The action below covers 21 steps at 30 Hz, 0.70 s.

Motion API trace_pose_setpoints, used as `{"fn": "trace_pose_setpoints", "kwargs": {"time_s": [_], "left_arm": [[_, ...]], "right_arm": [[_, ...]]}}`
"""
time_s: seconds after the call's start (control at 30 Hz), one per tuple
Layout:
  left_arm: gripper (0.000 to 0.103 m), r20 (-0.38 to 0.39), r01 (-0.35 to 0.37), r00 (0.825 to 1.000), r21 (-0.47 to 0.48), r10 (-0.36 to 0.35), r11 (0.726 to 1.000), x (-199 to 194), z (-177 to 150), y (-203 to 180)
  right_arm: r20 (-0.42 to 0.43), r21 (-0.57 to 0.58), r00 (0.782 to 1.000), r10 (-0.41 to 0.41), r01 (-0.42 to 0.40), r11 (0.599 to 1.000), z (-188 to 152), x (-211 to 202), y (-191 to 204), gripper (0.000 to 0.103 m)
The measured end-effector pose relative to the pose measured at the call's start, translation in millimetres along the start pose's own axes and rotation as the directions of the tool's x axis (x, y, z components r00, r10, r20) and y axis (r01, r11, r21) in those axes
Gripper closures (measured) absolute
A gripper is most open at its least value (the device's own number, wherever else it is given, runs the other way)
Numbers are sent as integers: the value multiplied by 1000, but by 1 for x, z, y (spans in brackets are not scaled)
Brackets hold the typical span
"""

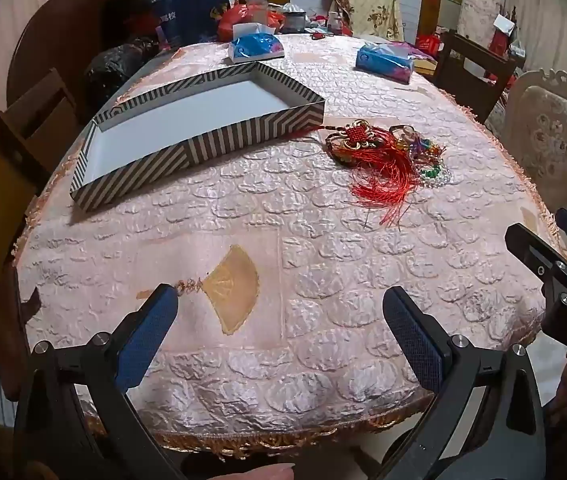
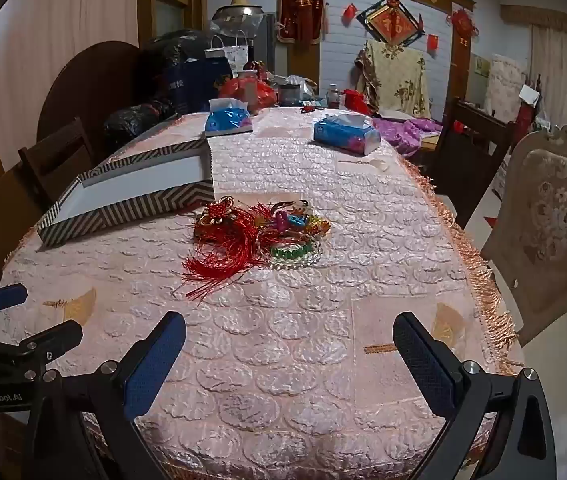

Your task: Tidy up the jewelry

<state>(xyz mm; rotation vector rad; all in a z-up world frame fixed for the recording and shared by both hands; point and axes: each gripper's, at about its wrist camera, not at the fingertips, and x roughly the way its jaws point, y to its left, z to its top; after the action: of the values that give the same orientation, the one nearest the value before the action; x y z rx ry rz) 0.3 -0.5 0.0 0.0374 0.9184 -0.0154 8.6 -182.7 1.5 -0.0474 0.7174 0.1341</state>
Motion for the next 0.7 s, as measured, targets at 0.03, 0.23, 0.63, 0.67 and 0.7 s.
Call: {"fn": "trace_pose_setpoints", "kwargs": {"time_s": [0.03,0.23,0.63,0.67,0.7], "left_arm": [[0,1,0,1000,2,0,1000,0,0,-1],[0,13,20,1000,-11,-20,1000,2,-4,6],[0,5,0,1000,6,0,1000,2,-2,-2],[0,3,-1,1000,6,1,1000,2,-2,-2],[0,2,-3,1000,7,3,1000,3,-2,-2]], "right_arm": [[0,3,1000,1,-1,1000,0,0,1,0],[10,34,1000,24,-25,999,1,-2,-6,0],[-10,15,1000,11,-11,1000,0,3,-2,0],[-9,14,1000,12,-12,1000,0,3,-2,0],[-11,13,1000,13,-13,1000,0,3,-2,0]]}}
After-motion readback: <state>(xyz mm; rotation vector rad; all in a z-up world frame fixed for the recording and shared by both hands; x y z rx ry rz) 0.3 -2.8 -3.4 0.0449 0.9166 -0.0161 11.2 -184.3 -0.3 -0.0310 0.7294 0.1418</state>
